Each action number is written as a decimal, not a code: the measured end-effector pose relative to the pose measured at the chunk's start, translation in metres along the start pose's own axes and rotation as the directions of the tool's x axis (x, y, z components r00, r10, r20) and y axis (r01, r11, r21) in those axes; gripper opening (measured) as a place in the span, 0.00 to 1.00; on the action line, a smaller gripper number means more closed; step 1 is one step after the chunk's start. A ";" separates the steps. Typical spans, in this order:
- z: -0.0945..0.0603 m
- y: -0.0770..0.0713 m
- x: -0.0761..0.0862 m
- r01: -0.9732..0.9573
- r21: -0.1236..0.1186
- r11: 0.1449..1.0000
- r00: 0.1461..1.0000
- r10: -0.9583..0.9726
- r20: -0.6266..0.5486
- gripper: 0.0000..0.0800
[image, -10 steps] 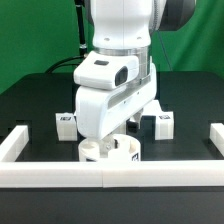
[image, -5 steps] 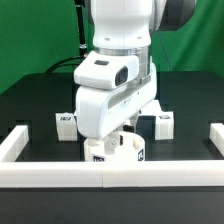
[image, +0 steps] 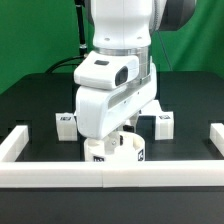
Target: Assemble stool
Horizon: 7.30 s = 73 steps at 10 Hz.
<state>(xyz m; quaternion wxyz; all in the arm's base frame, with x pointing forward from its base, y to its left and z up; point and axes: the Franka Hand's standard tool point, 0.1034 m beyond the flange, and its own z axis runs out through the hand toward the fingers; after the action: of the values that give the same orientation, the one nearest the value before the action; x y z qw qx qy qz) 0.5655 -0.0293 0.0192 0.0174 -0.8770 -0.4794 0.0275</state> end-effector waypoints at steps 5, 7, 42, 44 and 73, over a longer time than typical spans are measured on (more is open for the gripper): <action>-0.003 -0.028 0.068 0.041 -0.056 0.998 0.995 -0.046 -0.089 0.39; -0.005 -0.048 0.101 0.024 -0.052 0.998 0.994 -0.029 -0.102 0.39; -0.033 -0.044 0.093 -0.858 0.107 0.503 0.497 0.864 -0.080 0.81; -0.036 -0.049 0.100 -0.900 0.118 0.420 0.414 0.908 -0.069 0.81; 0.011 -0.114 0.051 -0.880 0.045 0.473 0.305 0.489 0.817 0.41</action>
Offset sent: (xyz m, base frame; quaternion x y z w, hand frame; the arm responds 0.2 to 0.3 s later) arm 0.0097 0.0636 0.0026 -0.0447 0.0387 -0.0247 0.9979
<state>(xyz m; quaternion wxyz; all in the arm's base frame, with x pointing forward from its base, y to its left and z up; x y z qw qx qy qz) 0.4964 0.0747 0.0131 0.0388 -0.8716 0.0241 0.4881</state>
